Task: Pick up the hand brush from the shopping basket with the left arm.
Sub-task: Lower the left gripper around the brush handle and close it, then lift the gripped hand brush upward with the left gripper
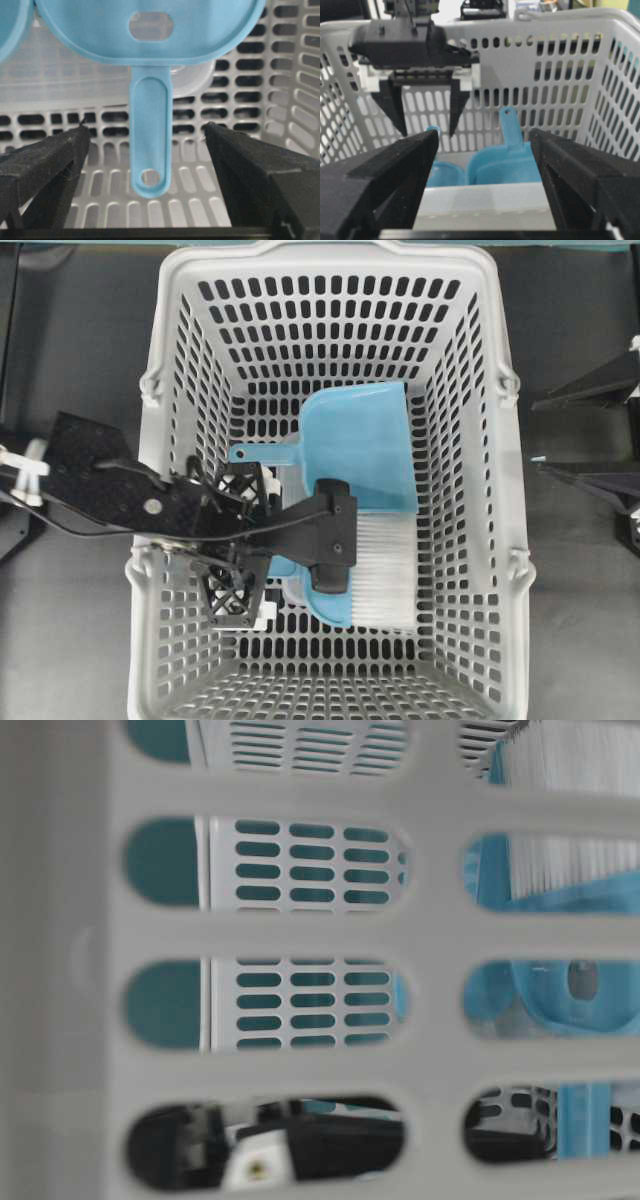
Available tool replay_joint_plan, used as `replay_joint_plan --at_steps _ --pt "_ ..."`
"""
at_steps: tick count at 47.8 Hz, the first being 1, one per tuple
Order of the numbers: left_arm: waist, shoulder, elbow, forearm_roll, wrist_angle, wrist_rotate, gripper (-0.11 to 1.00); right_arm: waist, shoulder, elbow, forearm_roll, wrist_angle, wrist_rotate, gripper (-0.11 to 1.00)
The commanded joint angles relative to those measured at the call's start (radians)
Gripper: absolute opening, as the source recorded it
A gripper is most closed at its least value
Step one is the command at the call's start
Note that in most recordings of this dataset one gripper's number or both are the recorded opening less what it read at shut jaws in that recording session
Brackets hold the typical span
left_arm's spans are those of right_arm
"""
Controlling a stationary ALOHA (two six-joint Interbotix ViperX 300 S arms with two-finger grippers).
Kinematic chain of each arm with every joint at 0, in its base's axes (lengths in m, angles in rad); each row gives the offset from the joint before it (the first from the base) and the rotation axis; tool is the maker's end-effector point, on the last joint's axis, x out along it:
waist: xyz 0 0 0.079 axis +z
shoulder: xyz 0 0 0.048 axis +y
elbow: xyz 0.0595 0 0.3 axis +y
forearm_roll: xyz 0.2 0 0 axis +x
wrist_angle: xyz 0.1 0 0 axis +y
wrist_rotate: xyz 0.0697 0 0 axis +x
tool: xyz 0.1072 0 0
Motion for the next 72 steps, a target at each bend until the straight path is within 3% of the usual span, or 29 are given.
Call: replay_joint_plan --at_steps 1,15,29,55,60,69,72 --pt "0.002 0.008 -0.008 0.003 -0.003 -0.005 0.9 0.002 0.003 -0.008 0.003 -0.011 0.003 0.71" --pt "0.002 0.066 0.032 0.003 -0.018 0.005 0.9 0.002 0.003 -0.006 0.002 -0.011 0.003 0.71" --pt "0.003 0.103 0.097 0.003 -0.117 0.005 0.9 0.002 0.003 0.009 0.003 -0.011 0.006 0.71" --pt "0.002 0.126 0.084 0.003 -0.133 -0.006 0.88 0.002 0.003 0.021 0.003 -0.02 0.017 0.71" --pt "-0.002 0.123 0.08 0.003 -0.133 -0.006 0.75 0.002 0.003 0.023 0.003 -0.02 0.017 0.71" --pt "-0.002 0.112 0.078 0.003 -0.132 0.006 0.21 0.002 0.003 0.025 0.003 -0.02 0.017 0.71" --pt "0.0 0.11 0.081 0.003 -0.13 0.006 0.23 0.002 0.003 0.025 0.003 -0.021 0.018 0.71"
